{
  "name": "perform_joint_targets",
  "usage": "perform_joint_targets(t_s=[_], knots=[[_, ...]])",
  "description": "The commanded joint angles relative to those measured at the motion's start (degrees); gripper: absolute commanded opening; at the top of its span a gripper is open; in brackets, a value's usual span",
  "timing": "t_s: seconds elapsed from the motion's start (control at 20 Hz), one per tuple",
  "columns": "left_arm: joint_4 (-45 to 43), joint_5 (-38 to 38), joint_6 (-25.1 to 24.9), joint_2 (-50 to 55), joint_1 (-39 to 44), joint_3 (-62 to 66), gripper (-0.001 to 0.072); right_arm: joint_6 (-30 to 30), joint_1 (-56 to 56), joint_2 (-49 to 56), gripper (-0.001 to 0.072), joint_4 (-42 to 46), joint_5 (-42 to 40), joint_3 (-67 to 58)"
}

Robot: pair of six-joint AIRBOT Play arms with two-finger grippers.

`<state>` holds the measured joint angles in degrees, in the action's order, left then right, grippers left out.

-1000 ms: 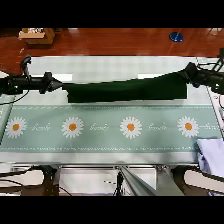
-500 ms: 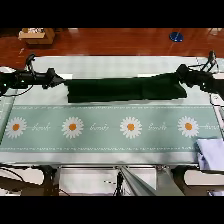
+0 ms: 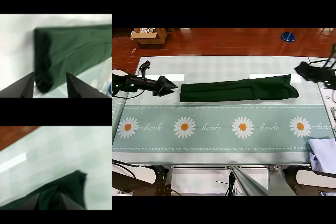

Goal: Fold the shirts.

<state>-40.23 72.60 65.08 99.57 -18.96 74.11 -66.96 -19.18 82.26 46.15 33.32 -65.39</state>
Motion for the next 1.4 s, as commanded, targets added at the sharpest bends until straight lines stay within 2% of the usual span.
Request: perform_joint_targets(t_s=[0.0,0.05,0.1,0.2,0.3,0.45,0.55,0.95,1.2,1.35], knots=[[-5.8,9.1,3.4,0.1,-4.2,0.9,0.0453,-10.8,-4.1,-4.5,0.0351,24.1,3.4,-1.3],[-5.8,10.0,3.6,0.0,-4.7,0.9,0.0453,-14.4,-5.1,-4.6,0.0427,29.6,6.7,-1.3],[-5.8,10.4,3.6,-0.2,-4.9,0.9,0.0453,-15.9,-6.0,-3.9,0.0592,31.6,10.2,-1.3],[-5.7,10.4,3.6,-0.4,-4.3,0.9,0.0435,-15.9,-7.7,-1.2,0.0607,27.3,15.8,-1.3],[-5.7,10.4,3.6,-0.4,-3.1,0.9,0.0435,-11.8,-8.3,2.4,0.0607,16.8,18.4,-1.3],[-5.7,10.4,3.6,-0.4,-0.9,0.9,0.0435,-5.4,-7.5,7.4,0.0607,-1.0,17.5,-1.3],[-5.7,10.2,3.6,-0.4,0.2,0.9,0.0435,-3.6,-6.3,9.6,0.0606,-6.4,15.8,-1.3],[-5.7,10.2,3.5,-0.4,1.1,0.9,0.0435,-5.3,-1.6,12.7,0.0593,-4.9,4.5,-1.3],[-5.7,10.2,3.6,-0.4,1.1,0.9,0.0434,-5.4,-0.6,14.0,0.0592,0.7,5.0,-1.3],[-5.7,10.0,3.5,-0.4,1.1,0.9,0.0435,-7.6,-0.5,14.1,0.0587,4.6,5.4,-1.3]])
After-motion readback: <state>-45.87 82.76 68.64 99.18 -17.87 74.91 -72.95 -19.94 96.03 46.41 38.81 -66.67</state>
